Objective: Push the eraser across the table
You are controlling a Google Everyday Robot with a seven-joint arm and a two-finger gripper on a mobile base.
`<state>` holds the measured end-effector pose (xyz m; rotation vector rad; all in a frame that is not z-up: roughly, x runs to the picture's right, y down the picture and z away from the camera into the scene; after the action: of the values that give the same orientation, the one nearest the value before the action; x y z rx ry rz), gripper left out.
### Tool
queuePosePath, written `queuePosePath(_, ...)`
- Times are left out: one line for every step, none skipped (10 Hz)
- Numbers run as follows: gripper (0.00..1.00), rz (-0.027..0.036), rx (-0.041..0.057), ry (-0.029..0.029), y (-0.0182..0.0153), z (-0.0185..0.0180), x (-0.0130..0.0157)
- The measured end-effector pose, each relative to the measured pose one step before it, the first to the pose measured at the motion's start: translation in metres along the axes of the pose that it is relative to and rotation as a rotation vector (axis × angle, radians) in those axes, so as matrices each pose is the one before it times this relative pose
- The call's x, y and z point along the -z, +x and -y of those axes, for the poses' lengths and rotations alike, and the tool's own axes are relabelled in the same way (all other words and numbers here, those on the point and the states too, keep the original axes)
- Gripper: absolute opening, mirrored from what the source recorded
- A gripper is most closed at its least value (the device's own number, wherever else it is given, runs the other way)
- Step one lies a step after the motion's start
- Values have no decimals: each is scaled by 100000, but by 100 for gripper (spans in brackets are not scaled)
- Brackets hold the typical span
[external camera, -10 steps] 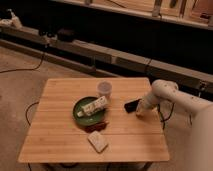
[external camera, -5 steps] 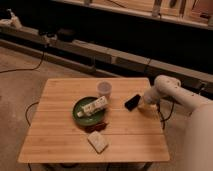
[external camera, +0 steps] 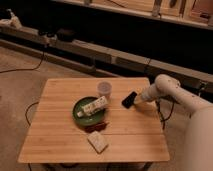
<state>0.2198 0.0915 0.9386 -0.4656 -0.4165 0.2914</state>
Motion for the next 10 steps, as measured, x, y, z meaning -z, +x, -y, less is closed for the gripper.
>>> queuePosePath(25,1076,56,242,-288,-162,-462)
queuePosePath(25,1567,89,861,-516,-140,-665)
queuePosePath(25,1664,-43,1805,-586,91,-549)
queuePosePath(25,1055,-250,2524,-460,295,-328)
queuePosePath(25,417,-602,3538,-338,539,-84)
queuePosePath(25,533,-947,3278,-256,386,-153)
queuePosePath(25,606,-406,2872,-311,98,-276)
queuePosePath(25,451,277,1573,-247,-74,-229)
queuePosePath(25,788,993,1744,-532,-39,-231)
queuePosePath(25,944,1586,1608,-762,-87,-269)
